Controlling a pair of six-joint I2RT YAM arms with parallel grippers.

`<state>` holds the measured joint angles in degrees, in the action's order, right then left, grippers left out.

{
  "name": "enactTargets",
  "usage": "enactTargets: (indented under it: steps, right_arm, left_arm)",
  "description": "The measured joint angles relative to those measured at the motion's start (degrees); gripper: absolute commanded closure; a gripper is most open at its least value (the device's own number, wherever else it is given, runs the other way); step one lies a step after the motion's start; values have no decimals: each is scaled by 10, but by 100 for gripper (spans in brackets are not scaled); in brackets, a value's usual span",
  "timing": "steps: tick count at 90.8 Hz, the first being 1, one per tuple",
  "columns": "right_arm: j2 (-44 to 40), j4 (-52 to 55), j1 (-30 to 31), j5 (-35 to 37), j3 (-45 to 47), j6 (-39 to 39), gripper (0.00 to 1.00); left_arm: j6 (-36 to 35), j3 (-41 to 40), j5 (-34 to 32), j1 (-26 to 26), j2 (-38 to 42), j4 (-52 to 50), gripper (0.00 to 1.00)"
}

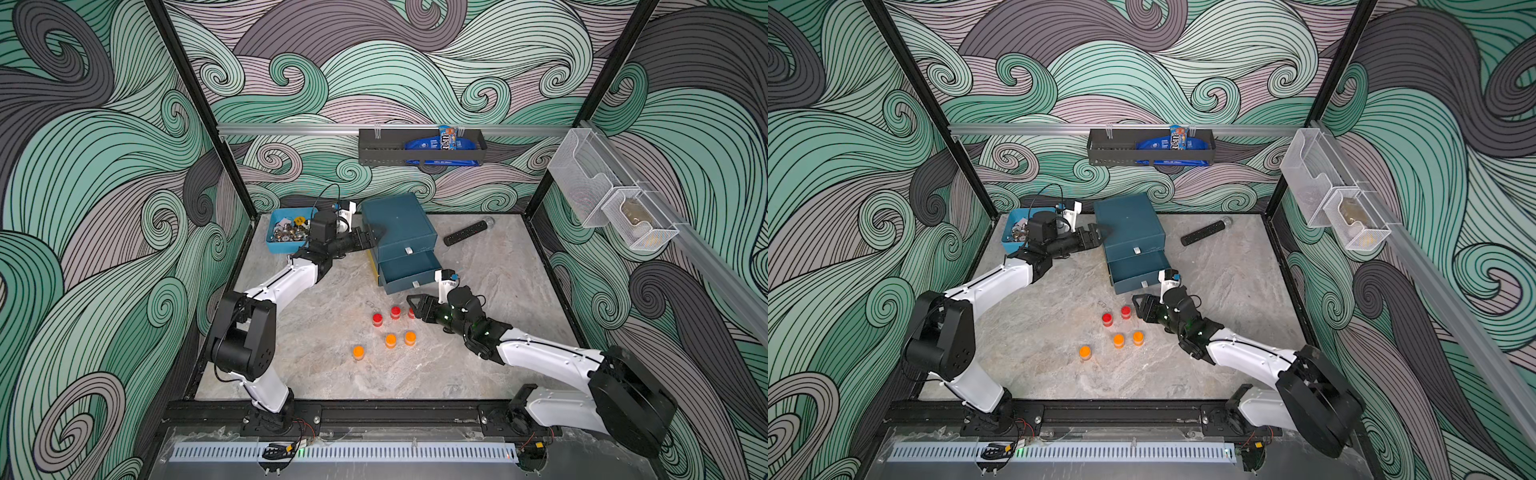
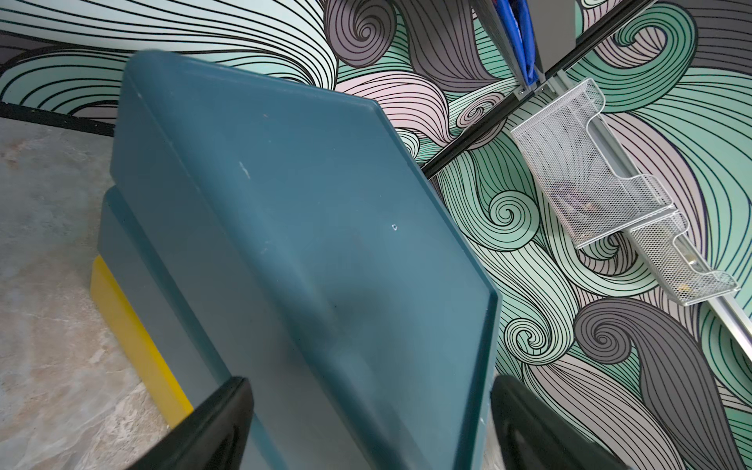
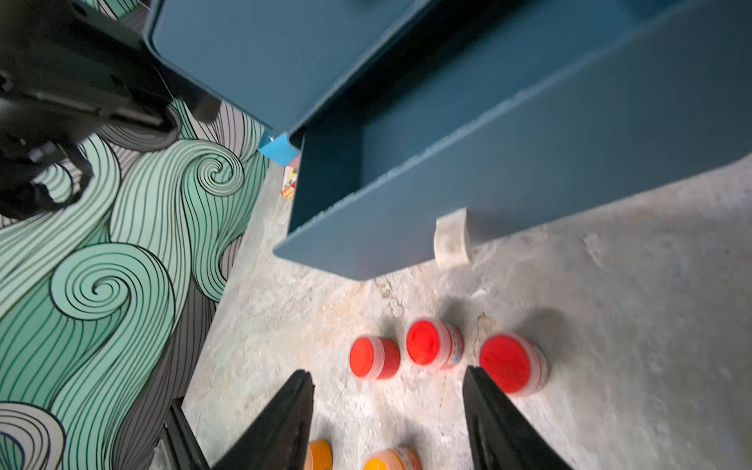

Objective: Put the paint cans in the drawer according to color
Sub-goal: Pick up the paint can at the center of the board.

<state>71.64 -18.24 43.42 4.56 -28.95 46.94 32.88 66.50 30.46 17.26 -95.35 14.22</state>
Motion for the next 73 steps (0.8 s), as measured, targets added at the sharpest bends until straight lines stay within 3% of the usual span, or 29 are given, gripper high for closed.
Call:
enactTargets:
  steps: [26,73]
  right_arm:
    - [47,110,88,42,-18,30,37]
    - [126,224,116,66,-73,41,40]
  left_arm:
    - [2,0,0,0,0,0,6]
    - [2,0,0,0,0,0,6]
